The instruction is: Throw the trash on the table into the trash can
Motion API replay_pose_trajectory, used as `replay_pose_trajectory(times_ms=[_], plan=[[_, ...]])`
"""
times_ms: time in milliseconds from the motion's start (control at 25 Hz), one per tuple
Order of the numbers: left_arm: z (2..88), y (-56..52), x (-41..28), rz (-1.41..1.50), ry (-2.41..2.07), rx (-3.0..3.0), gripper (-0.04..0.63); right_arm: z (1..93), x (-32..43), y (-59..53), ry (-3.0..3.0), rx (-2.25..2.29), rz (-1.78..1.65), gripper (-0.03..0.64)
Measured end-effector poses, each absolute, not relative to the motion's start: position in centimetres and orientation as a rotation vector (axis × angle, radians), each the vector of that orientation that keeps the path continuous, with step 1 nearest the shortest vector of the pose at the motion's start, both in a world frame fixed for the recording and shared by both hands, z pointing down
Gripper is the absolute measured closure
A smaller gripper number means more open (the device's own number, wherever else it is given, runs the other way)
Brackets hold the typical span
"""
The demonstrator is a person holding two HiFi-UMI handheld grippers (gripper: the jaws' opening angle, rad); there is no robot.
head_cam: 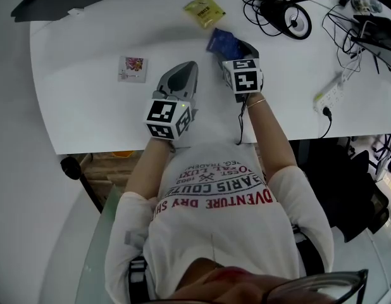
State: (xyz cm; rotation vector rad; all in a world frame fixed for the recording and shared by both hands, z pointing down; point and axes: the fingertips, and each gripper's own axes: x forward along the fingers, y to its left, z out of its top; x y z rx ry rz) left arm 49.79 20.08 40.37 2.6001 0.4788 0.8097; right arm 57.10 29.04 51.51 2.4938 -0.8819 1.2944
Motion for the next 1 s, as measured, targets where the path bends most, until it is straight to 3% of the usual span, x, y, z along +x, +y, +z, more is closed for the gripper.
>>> replay_pose_trajectory(times_ms=[80, 280, 720, 1000], plan=[[40.7, 20.3, 49.6, 0.818, 0.479, 2.59, 0.572, 51.5, 56.7, 28.8, -0.913, 2.477, 1.296, 0.297], [40.7, 20.6, 49.4, 0.821, 0.482, 2.591, 0.572, 51.2, 55.5, 28.0, -1.002, 2.388, 1.286, 0.569], [36.9, 20.1, 45.9, 0.719, 0.361, 2.655, 0.572, 45.4, 50.6, 26.9, -1.226, 2.362, 1.175, 0.589], [34.2, 17.1, 35.6, 0.581, -0.014, 2.714, 0.572, 40.2, 42.5, 21.7, -1.548, 2.195, 0.939, 0.589]])
